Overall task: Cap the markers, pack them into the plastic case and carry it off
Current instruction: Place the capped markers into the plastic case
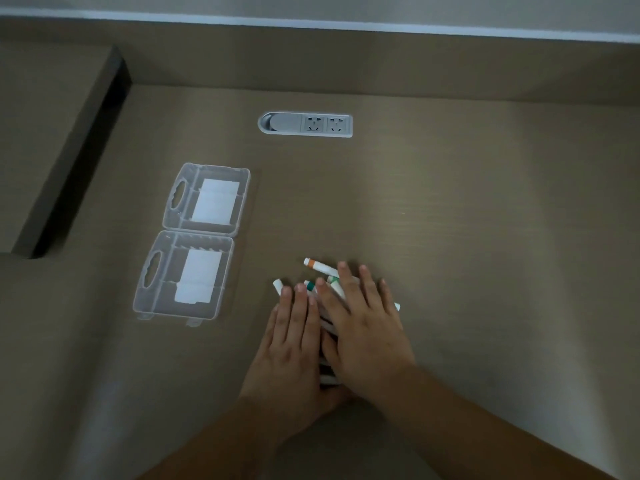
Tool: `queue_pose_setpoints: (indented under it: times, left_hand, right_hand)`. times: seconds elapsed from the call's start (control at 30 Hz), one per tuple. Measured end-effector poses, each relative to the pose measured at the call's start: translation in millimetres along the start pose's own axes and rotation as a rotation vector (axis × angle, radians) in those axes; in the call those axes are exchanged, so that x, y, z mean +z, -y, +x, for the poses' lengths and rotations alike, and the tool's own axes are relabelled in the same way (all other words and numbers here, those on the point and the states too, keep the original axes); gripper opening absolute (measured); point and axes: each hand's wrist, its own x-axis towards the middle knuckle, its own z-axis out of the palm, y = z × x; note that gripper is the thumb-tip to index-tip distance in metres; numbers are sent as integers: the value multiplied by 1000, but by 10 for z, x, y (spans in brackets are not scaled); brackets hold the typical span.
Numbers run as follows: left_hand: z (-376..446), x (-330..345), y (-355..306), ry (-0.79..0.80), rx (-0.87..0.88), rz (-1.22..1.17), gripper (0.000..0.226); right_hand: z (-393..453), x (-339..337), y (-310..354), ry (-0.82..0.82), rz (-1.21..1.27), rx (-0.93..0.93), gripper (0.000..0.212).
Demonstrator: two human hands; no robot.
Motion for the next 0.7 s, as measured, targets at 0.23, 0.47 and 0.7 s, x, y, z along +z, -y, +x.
queue_pose_setpoints:
  times: [0.23, 0.47, 0.7]
  left_hand:
    - [596, 40, -146, -85, 91, 25, 120]
    - [1158, 7, -243, -102, 138, 33, 122]
    - [1269, -37, -246, -75, 141, -28, 137]
  right_hand:
    - [213, -111, -474, -77, 29, 52, 66]
    - [522, -205, -849, -157, 15, 93, 63]
    - [599, -198, -941, -189, 39, 112, 65]
